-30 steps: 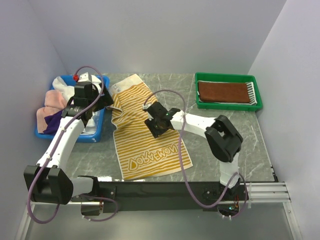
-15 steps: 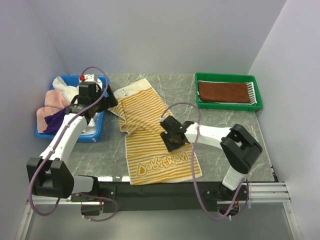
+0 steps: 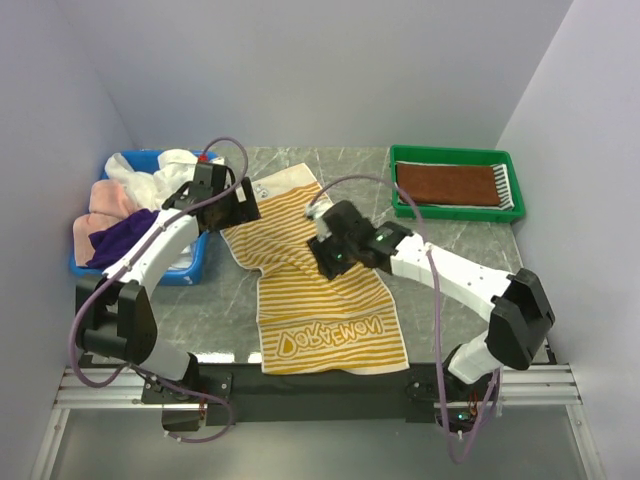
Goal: Fold and stack the towels
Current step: Flatten out the crumpled towel
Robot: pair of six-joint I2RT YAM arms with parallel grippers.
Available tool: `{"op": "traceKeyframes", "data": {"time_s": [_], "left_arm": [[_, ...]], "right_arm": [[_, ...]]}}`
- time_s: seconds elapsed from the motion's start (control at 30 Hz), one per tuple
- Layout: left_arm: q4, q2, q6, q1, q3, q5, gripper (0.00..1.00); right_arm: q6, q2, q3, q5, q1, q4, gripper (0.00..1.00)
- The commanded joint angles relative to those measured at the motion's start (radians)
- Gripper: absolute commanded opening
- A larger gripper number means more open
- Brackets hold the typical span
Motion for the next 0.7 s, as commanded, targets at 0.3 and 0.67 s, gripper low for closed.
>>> {"op": "traceKeyframes", "data": {"time_s": [0.3, 0.67], "left_arm": [[0.036, -0.070, 0.022, 0.103, 0.039, -0.096, 0.99], [0.040, -0.122, 0.033, 0.115, 0.000, -0.123, 0.99]], "right_arm": [[-0.220, 0.247, 0.000, -0.018, 0.362, 0.049, 0.51], [-0.166, 0.439, 0.106, 0.100, 0.216, 0.100, 0.45]]}}
